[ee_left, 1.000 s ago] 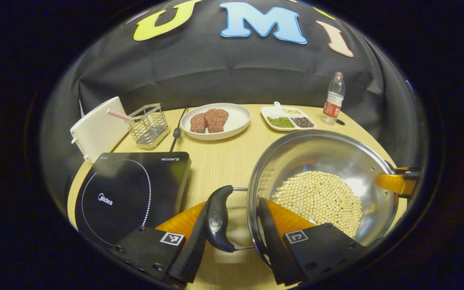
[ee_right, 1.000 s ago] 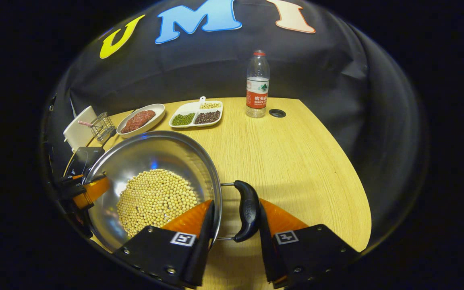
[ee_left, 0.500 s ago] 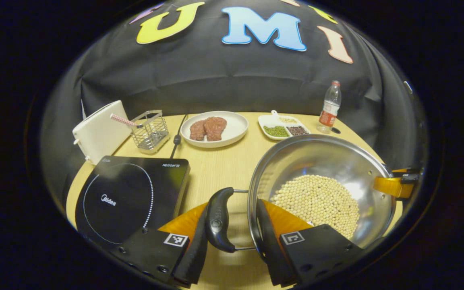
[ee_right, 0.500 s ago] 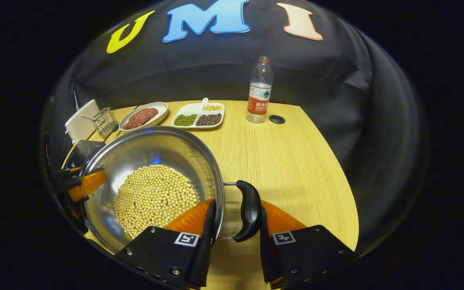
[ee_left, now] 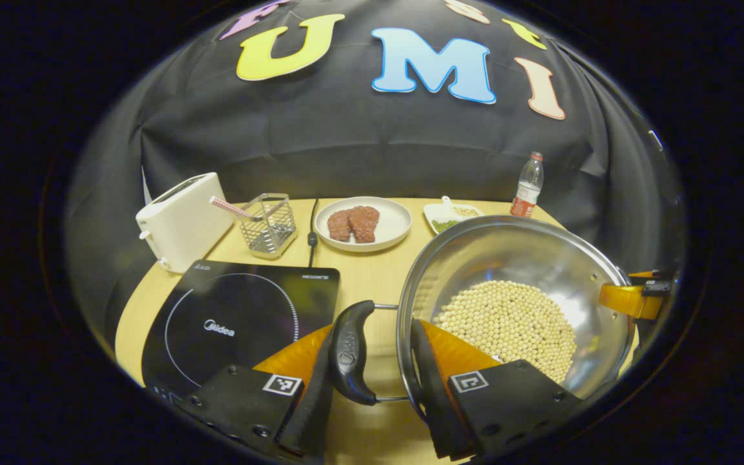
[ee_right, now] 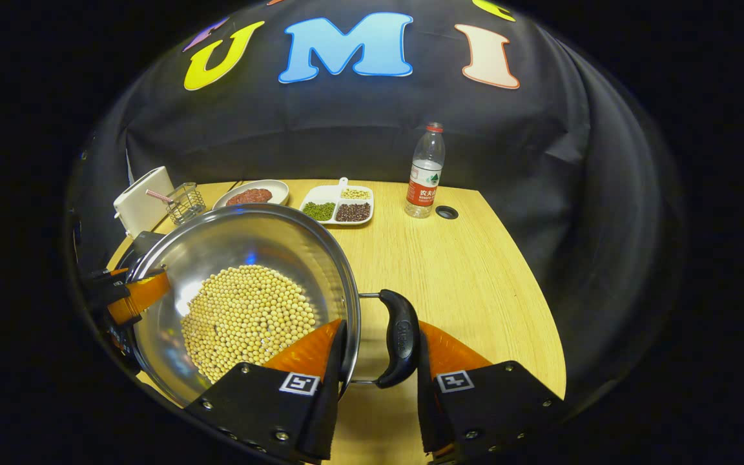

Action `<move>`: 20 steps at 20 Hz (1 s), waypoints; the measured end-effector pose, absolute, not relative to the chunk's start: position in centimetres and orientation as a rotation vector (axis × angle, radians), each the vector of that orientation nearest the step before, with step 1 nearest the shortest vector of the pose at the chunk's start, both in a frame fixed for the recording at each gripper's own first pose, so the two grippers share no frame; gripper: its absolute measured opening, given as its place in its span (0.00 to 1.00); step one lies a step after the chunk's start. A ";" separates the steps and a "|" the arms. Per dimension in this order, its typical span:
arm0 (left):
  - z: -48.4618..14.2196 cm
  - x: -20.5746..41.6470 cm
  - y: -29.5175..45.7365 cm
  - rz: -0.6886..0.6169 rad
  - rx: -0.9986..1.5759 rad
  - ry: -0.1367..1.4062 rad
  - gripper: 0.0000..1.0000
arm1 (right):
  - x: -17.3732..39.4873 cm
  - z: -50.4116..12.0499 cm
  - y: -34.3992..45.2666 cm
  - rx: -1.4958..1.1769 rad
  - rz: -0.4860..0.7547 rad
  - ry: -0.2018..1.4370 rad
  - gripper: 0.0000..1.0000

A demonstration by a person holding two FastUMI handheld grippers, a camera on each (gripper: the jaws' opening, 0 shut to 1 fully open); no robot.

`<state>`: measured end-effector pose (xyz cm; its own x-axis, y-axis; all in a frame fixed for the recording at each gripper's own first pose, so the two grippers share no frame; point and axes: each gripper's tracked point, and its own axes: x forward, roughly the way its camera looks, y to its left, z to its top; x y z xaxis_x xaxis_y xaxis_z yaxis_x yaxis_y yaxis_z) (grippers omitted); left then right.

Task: First push the handle of the pot to place it horizontally, then grasp the pot with both hands and set it on the induction cooktop.

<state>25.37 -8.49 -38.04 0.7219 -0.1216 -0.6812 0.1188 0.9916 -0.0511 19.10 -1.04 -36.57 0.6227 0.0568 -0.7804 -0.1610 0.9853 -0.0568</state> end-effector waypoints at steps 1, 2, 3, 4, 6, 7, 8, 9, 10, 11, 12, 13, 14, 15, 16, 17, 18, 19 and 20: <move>-37.8 25.2 -7.5 -0.137 -0.004 0.752 0.65 | 18.6 -36.3 -0.3 -0.128 0.121 0.887 0.51; -37.6 25.2 -6.5 -0.142 -0.002 0.753 0.65 | 18.2 -36.1 0.4 -0.121 0.114 0.887 0.51; -37.5 25.1 -5.6 -0.146 0.000 0.753 0.69 | 17.8 -35.9 1.4 -0.112 0.107 0.890 0.51; -37.3 25.1 -4.7 -0.151 0.003 0.751 0.65 | 17.4 -35.7 2.4 -0.104 0.101 0.889 0.51; -36.9 25.1 -2.7 -0.157 0.008 0.742 0.65 | 16.8 -35.3 4.1 -0.101 0.096 0.881 0.51; -36.7 25.3 -1.6 -0.159 0.011 0.737 0.65 | 16.5 -35.1 5.2 -0.097 0.092 0.879 0.51; -36.5 25.2 -0.6 -0.162 0.013 0.734 0.65 | 16.2 -34.9 6.1 -0.091 0.088 0.878 0.51; -36.3 25.4 0.5 -0.164 0.016 0.732 0.69 | 16.0 -34.9 7.1 -0.086 0.083 0.878 0.51; -36.3 25.3 1.6 -0.165 0.019 0.730 0.69 | 15.8 -34.8 8.1 -0.083 0.080 0.880 0.51; -36.4 25.5 2.7 -0.165 0.019 0.728 0.65 | 15.7 -34.7 9.1 -0.080 0.078 0.878 0.51; -36.4 25.8 3.7 -0.164 0.020 0.725 0.69 | 15.6 -34.6 10.0 -0.079 0.079 0.875 0.51; -36.4 25.9 4.6 -0.163 0.021 0.724 0.69 | 15.5 -34.7 11.0 -0.077 0.079 0.874 0.51; -36.3 25.9 5.9 -0.160 0.023 0.722 0.65 | 15.4 -34.7 12.0 -0.074 0.079 0.876 0.51; -36.4 25.9 7.0 -0.155 0.026 0.724 0.69 | 15.3 -34.7 13.0 -0.071 0.082 0.878 0.51; -36.5 26.1 8.1 -0.149 0.026 0.723 0.69 | 15.3 -34.8 14.0 -0.069 0.086 0.882 0.51; -36.5 26.1 9.2 -0.142 0.026 0.723 0.69 | 15.3 -34.9 15.1 -0.068 0.092 0.884 0.51; -36.5 26.2 10.3 -0.136 0.026 0.724 0.69 | 15.3 -35.0 16.1 -0.067 0.097 0.886 0.51; -36.8 26.3 11.4 -0.130 0.027 0.726 0.69 | 15.4 -35.2 17.0 -0.066 0.104 0.889 0.51; -37.0 26.4 12.6 -0.122 0.027 0.729 0.69 | 15.3 -35.3 18.0 -0.066 0.110 0.894 0.51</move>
